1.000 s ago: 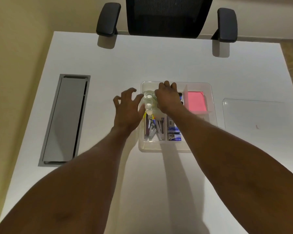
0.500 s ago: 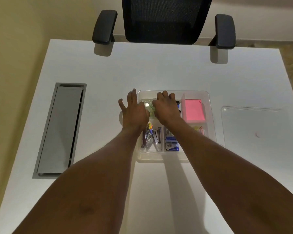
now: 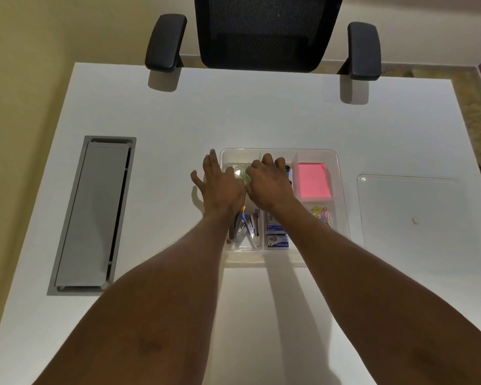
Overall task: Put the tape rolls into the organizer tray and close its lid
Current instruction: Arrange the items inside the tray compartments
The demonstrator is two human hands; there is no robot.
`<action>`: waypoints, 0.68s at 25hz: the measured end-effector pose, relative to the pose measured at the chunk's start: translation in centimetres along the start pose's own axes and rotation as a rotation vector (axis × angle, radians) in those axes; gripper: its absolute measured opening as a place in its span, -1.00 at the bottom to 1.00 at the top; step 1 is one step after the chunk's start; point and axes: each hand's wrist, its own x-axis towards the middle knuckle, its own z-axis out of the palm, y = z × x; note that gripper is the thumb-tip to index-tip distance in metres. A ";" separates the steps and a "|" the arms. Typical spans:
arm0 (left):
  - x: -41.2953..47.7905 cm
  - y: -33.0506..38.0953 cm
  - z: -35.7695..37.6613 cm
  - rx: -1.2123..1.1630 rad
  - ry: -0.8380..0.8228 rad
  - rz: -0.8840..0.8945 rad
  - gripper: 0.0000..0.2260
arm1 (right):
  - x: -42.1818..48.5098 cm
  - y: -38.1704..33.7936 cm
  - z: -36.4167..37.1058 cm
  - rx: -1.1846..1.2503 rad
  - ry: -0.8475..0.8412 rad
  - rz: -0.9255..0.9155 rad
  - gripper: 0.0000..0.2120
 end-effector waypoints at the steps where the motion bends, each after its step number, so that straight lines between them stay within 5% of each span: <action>1: 0.0 0.1 0.1 -0.022 0.002 -0.016 -0.70 | -0.1 0.1 0.0 -0.010 -0.002 -0.004 -0.76; 17: -0.6 0.1 -1.1 -0.020 -0.020 -0.021 -0.67 | -1.1 0.6 -1.0 0.000 0.064 0.050 -0.73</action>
